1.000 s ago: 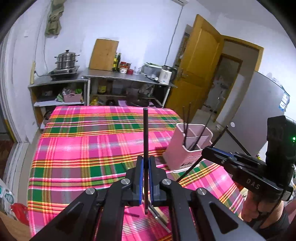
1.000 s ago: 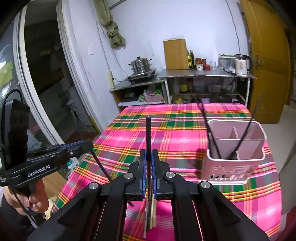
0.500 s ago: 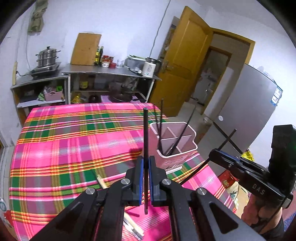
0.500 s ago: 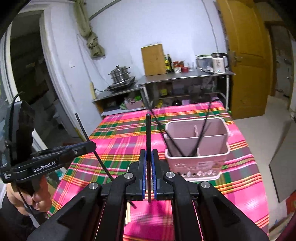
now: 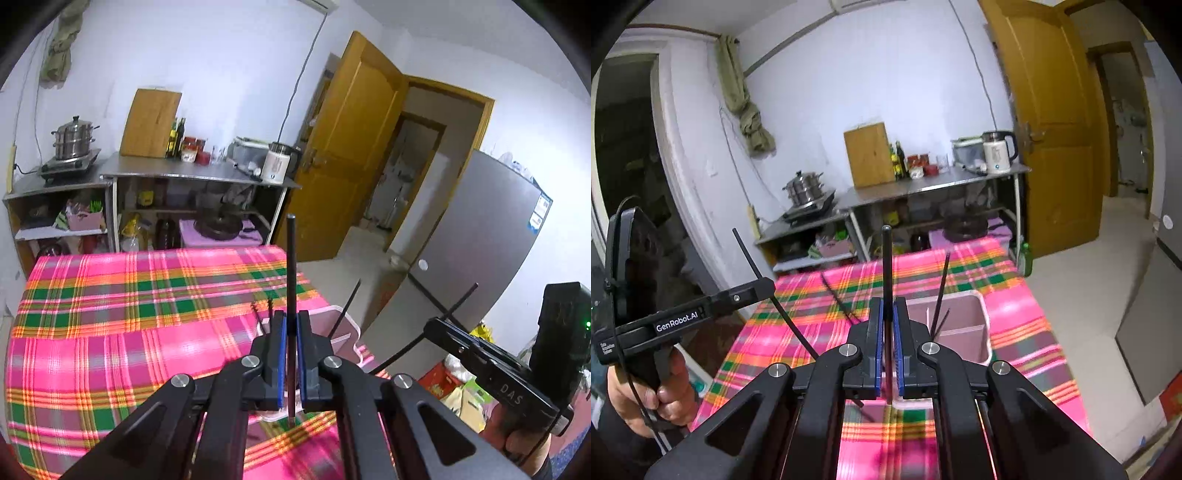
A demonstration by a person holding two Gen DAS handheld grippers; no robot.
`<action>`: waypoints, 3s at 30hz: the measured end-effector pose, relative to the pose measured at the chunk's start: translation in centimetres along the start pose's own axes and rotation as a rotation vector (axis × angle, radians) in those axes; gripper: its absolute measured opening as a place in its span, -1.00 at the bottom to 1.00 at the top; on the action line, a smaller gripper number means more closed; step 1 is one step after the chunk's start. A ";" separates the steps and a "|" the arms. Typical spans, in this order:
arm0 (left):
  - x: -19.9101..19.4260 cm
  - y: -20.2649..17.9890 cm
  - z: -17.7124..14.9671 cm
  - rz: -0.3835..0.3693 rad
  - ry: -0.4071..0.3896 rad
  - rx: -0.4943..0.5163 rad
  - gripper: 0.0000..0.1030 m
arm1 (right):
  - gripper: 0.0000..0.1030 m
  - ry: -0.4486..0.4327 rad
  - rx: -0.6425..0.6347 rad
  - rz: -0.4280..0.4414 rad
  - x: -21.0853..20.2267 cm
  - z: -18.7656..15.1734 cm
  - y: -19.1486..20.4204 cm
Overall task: Organize utensils
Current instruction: 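Lower the chopstick into the pink holder and open the right tool while the left tool releases its chopstick, then withdraw both open tools from the pink holder toward the remaining chopsticks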
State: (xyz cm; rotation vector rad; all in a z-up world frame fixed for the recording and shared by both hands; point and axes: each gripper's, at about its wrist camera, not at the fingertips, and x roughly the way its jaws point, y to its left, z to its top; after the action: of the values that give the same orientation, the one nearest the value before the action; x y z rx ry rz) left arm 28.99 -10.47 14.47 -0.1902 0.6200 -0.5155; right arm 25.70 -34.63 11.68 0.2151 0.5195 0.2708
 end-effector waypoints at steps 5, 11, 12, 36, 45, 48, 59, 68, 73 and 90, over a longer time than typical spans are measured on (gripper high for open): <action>0.7 -0.5 2.0 -0.009 -0.033 -0.004 -0.91 | -0.90 -0.053 0.000 -0.005 -0.3 2.3 -0.7; 2.3 -0.7 2.8 -0.007 -0.047 -0.009 -0.91 | -0.90 -0.069 0.006 -0.015 0.7 3.4 -1.5; 2.8 -0.6 2.7 -0.005 -0.045 -0.010 -0.91 | -0.90 -0.065 0.011 -0.016 1.0 3.4 -1.7; 8.2 1.4 -2.3 0.018 0.059 -0.021 -0.90 | -0.89 0.151 0.080 -0.041 9.4 -2.0 -4.7; 5.3 1.4 -2.0 0.021 0.021 -0.005 -0.74 | -0.40 0.110 0.082 -0.064 7.2 -2.0 -4.7; 3.6 1.4 -1.8 0.025 -0.002 0.001 -0.73 | -0.32 0.087 0.082 -0.063 5.9 -1.8 -4.4; -1.5 3.9 -4.9 0.087 -0.017 -0.033 -0.73 | -0.31 0.074 0.045 -0.027 2.5 -3.7 -1.5; -3.4 7.0 -9.8 0.146 0.029 -0.099 -0.73 | -0.32 0.142 -0.017 0.030 2.7 -7.8 1.6; -2.4 9.0 -13.0 0.179 0.094 -0.143 -0.73 | -0.31 0.191 -0.035 0.068 3.6 -9.6 2.7; 5.0 13.1 -20.8 0.246 0.297 -0.283 -0.73 | -0.32 0.306 -0.049 0.109 7.2 -13.5 3.3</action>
State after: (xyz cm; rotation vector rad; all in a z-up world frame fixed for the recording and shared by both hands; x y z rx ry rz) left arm 25.27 -2.13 -8.95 -0.3031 0.9932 -0.2163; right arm 24.12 -27.47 -2.15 0.1554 0.8044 0.4252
